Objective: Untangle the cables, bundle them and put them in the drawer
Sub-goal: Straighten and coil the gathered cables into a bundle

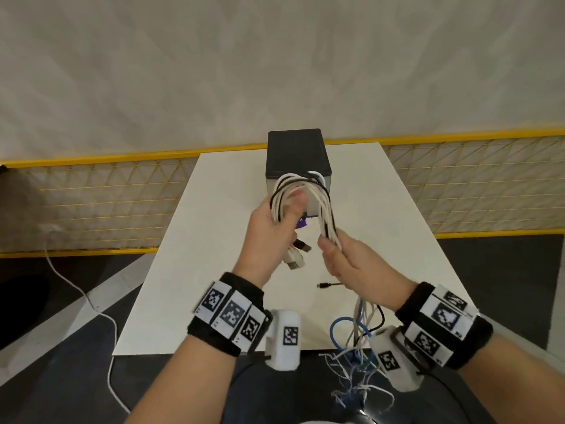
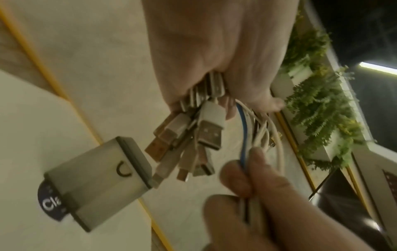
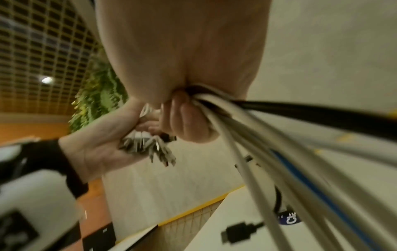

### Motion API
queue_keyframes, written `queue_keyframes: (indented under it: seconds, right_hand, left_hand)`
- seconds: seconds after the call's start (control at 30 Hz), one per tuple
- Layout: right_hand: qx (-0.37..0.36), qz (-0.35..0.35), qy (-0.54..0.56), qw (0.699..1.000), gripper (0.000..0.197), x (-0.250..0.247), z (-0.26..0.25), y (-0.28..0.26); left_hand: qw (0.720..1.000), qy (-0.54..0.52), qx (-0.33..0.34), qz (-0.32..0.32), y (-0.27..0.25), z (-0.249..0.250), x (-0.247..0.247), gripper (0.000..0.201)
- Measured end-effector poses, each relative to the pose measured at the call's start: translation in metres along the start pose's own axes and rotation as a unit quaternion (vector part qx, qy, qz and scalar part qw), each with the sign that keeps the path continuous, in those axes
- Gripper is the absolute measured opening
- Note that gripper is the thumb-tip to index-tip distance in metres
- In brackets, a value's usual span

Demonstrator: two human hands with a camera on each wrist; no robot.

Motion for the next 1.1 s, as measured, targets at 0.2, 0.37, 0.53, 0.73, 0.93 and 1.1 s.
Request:
queue_keyframes:
  seconds: [0.2, 0.37, 0.53, 0.73, 0.93, 1.1]
  right_hand:
    - [0.027, -0.083, -0.235, 0.968, 0.023, 0.019, 0.000, -0.002]
    - [0.024, -0.075, -0.261, 0.962, 0.021, 0.022, 0.000, -0.002]
    - [0.011, -0.056, -0.170, 0.984, 0.033, 0.021, -0.004, 0.003]
    - [0.048, -0.088, -0.005, 0.995, 0.039, 0.012, 0.019, -0.002]
    - [0.096, -0.095, 0.036, 0.990, 0.034, 0.009, 0.052, -0.012]
    - [0.069, -0.041, 0.090, 0.993, 0.018, -0.024, 0.037, -0.015]
  left_hand:
    - [0.997, 0.000, -0.061, -0.051, 0.001, -0.020, 0.022, 0.028]
    - [0.996, 0.060, -0.069, -0.003, -0.003, -0.022, 0.020, 0.033]
    - [0.996, 0.057, -0.054, 0.039, 0.004, -0.017, 0.009, 0.028]
    - [0.995, -0.080, -0.024, 0.052, 0.005, 0.007, -0.002, 0.034]
    - [0.990, -0.122, 0.008, 0.064, 0.012, 0.016, -0.018, 0.038]
    - [0.994, 0.101, 0.001, 0.031, 0.006, 0.019, -0.023, 0.029]
Point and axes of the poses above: each hand's wrist, its own y-axis towards the middle knuckle, its own x-axis out of the palm, z = x × y, the point moved 8 cm from there along y, towards the middle knuckle, and after that the axes turned 8 degrees about -z, right-handed, at the moved point
